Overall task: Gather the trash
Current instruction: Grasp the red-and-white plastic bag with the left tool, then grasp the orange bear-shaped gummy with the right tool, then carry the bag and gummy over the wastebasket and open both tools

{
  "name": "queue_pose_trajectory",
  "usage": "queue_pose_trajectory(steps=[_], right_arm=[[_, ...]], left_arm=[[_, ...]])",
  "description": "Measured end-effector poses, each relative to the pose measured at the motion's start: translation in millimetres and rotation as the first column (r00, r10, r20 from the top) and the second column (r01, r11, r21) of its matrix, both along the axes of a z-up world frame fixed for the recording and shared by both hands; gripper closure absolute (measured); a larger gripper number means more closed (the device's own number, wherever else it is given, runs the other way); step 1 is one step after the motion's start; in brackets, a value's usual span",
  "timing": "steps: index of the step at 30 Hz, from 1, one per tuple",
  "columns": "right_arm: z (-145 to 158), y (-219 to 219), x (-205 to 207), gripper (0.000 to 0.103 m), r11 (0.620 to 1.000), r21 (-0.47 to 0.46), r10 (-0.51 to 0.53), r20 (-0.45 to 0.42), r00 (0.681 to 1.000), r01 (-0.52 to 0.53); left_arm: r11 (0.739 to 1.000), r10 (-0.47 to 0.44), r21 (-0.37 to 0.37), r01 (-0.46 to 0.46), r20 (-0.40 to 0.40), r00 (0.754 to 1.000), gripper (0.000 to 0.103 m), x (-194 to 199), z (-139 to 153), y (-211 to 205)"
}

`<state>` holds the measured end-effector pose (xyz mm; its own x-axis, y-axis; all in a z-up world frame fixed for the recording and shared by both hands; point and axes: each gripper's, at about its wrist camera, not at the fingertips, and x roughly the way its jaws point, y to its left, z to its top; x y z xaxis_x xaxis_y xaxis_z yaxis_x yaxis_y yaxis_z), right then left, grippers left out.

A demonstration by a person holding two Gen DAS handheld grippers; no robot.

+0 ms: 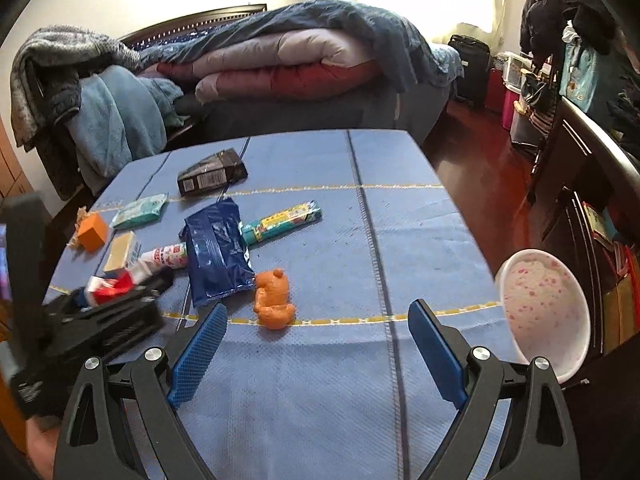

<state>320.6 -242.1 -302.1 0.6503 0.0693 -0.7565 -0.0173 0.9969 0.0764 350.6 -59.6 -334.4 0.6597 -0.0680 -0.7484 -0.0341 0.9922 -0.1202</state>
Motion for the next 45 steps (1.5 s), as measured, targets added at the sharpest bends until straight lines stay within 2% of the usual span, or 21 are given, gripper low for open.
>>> queue_pose_trajectory(steps=[4, 9, 11, 13, 15, 16, 37, 45], right_arm=[[-16.6, 11.9, 13.5, 0.012, 1.000, -0.007, 0.017, -0.039, 0.999, -0.018], [-36.6, 25.8, 31.8, 0.040, 0.999, -0.035, 0.026, -0.097, 0.995, -0.029], [-39.8, 27.8, 34.4, 0.042, 0.999, -0.047, 0.018, -0.102, 0.995, -0.023], [-39.0, 29.1, 34.1, 0.054, 0.998, -0.052, 0.020, -0.096, 0.995, -0.025], [-37.9, 28.4, 33.7, 0.076, 0.998, -0.053, 0.015, -0.095, 0.995, -0.020], [-37.1, 27.8, 33.3, 0.078, 0.998, -0.054, 0.014, -0.097, 0.995, -0.020], [-6.4, -9.5, 1.8, 0.078, 1.000, -0.005, -0.031, -0.053, 0.998, 0.031], [6.4, -30.8, -16.4, 0.078, 0.998, 0.010, -0.059, -0.022, 0.998, 0.059]], left_arm=[[0.999, 0.030, 0.021, -0.030, 0.035, 0.999, 0.017, -8.6, 11.6, 13.8], [0.998, 0.050, 0.023, -0.051, 0.053, 0.997, 0.016, -11.2, 21.4, 29.2], [0.998, 0.051, 0.028, -0.053, 0.058, 0.997, 0.016, -11.8, 23.3, 32.3], [0.998, 0.051, 0.038, -0.053, 0.064, 0.997, 0.016, -12.7, 24.8, 32.7], [0.998, 0.049, 0.039, -0.052, 0.068, 0.997, 0.016, -13.4, 26.6, 32.5], [0.998, 0.048, 0.036, -0.051, 0.069, 0.996, 0.016, -14.2, 27.6, 32.4], [0.998, -0.006, 0.057, -0.002, 0.139, 0.990, 0.016, -38.5, 67.6, 5.9], [0.997, -0.059, 0.068, 0.048, 0.171, 0.983, 0.016, -48.4, 85.4, -16.7]])
